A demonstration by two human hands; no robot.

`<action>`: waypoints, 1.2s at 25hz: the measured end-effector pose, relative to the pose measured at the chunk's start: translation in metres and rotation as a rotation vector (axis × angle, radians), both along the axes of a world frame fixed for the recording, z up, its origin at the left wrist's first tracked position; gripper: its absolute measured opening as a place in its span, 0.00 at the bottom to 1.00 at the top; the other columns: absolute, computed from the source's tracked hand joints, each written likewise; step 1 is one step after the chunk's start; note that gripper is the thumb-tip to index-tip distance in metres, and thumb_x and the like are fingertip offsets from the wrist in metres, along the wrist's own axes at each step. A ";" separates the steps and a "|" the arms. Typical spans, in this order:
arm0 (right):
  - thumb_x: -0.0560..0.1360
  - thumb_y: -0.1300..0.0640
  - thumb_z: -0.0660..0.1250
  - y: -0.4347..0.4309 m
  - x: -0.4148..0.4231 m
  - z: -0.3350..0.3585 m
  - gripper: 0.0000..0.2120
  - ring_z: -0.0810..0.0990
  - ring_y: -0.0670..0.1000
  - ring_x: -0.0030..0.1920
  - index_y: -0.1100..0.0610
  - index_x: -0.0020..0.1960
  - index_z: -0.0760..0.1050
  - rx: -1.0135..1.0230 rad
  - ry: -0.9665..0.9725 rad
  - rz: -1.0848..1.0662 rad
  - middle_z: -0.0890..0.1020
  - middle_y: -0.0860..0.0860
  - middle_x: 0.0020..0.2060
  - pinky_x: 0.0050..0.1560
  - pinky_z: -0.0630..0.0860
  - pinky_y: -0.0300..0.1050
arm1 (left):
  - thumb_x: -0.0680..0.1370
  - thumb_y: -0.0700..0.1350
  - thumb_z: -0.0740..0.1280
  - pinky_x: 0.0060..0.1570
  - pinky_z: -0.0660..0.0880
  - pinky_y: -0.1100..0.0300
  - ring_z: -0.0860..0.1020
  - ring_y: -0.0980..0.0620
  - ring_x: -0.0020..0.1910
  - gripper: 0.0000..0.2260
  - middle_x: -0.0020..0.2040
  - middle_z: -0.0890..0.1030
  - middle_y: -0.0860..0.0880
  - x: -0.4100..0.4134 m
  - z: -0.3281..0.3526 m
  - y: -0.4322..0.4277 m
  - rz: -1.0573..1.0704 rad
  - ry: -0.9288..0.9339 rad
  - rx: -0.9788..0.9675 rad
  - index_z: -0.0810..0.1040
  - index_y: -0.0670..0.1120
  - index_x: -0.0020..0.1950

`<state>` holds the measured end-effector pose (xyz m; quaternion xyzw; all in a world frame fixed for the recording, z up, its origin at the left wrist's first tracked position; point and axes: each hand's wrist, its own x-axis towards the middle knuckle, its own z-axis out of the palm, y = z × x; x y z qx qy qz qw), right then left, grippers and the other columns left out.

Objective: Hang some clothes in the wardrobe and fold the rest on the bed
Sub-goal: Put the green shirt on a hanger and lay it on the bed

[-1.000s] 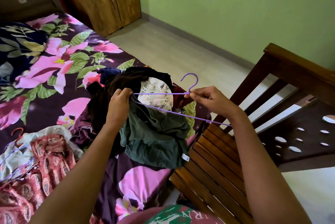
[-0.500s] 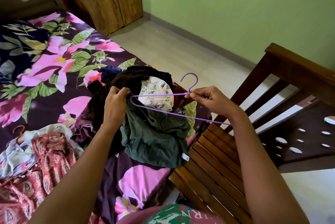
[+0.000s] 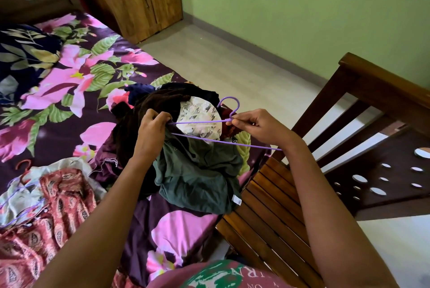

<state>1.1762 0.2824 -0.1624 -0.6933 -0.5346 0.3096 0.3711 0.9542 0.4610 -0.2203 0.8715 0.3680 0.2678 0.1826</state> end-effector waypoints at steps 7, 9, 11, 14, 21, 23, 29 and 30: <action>0.79 0.57 0.63 0.027 -0.038 -0.004 0.11 0.66 0.43 0.23 0.63 0.51 0.79 0.170 -0.130 -0.143 0.73 0.44 0.27 0.33 0.64 0.36 | 0.79 0.44 0.59 0.50 0.60 0.59 0.71 0.47 0.47 0.10 0.46 0.76 0.42 0.036 0.044 -0.021 -0.197 -0.089 0.265 0.78 0.41 0.47; 0.79 0.59 0.63 0.030 -0.040 0.002 0.10 0.67 0.41 0.23 0.65 0.45 0.78 0.233 0.013 -0.226 0.74 0.42 0.24 0.31 0.63 0.30 | 0.80 0.48 0.56 0.47 0.61 0.59 0.76 0.43 0.44 0.14 0.43 0.80 0.43 0.041 0.060 -0.012 -0.284 -0.050 0.271 0.76 0.40 0.46; 0.79 0.58 0.64 0.037 -0.052 0.012 0.09 0.70 0.40 0.26 0.61 0.42 0.77 0.263 0.088 -0.235 0.76 0.45 0.26 0.32 0.66 0.33 | 0.81 0.56 0.51 0.43 0.60 0.56 0.77 0.44 0.41 0.22 0.41 0.80 0.45 0.047 0.071 -0.008 -0.340 0.043 0.318 0.76 0.42 0.46; 0.80 0.59 0.61 0.048 -0.062 0.025 0.10 0.68 0.42 0.24 0.58 0.41 0.75 0.190 0.343 -0.136 0.71 0.48 0.27 0.25 0.64 0.36 | 0.81 0.60 0.48 0.41 0.57 0.57 0.76 0.46 0.39 0.26 0.38 0.77 0.47 0.050 0.081 -0.014 -0.363 0.016 0.435 0.76 0.44 0.42; 0.74 0.57 0.71 0.052 -0.014 0.031 0.07 0.78 0.49 0.42 0.59 0.50 0.79 -0.075 0.184 -0.005 0.81 0.58 0.44 0.45 0.79 0.55 | 0.81 0.58 0.49 0.42 0.58 0.56 0.68 0.52 0.41 0.24 0.37 0.75 0.46 0.030 0.107 -0.004 -0.316 -0.163 0.385 0.75 0.43 0.40; 0.72 0.54 0.73 0.064 -0.031 0.035 0.08 0.79 0.49 0.41 0.57 0.47 0.79 -0.109 0.072 0.124 0.82 0.52 0.40 0.44 0.78 0.48 | 0.82 0.56 0.50 0.42 0.58 0.57 0.68 0.52 0.41 0.23 0.37 0.74 0.47 0.030 0.117 -0.005 -0.318 -0.191 0.413 0.75 0.43 0.40; 0.71 0.53 0.66 0.095 -0.070 0.020 0.12 0.78 0.58 0.38 0.63 0.41 0.74 0.139 -0.294 0.221 0.78 0.58 0.37 0.40 0.75 0.59 | 0.81 0.57 0.52 0.42 0.59 0.58 0.66 0.53 0.39 0.24 0.35 0.74 0.47 0.024 0.119 -0.006 -0.336 -0.213 0.461 0.77 0.42 0.38; 0.71 0.56 0.65 0.096 -0.070 0.016 0.11 0.77 0.59 0.38 0.65 0.40 0.74 0.172 -0.285 0.198 0.78 0.59 0.36 0.40 0.75 0.60 | 0.81 0.57 0.52 0.42 0.59 0.58 0.66 0.53 0.39 0.24 0.35 0.73 0.48 0.020 0.117 -0.004 -0.335 -0.218 0.442 0.77 0.42 0.38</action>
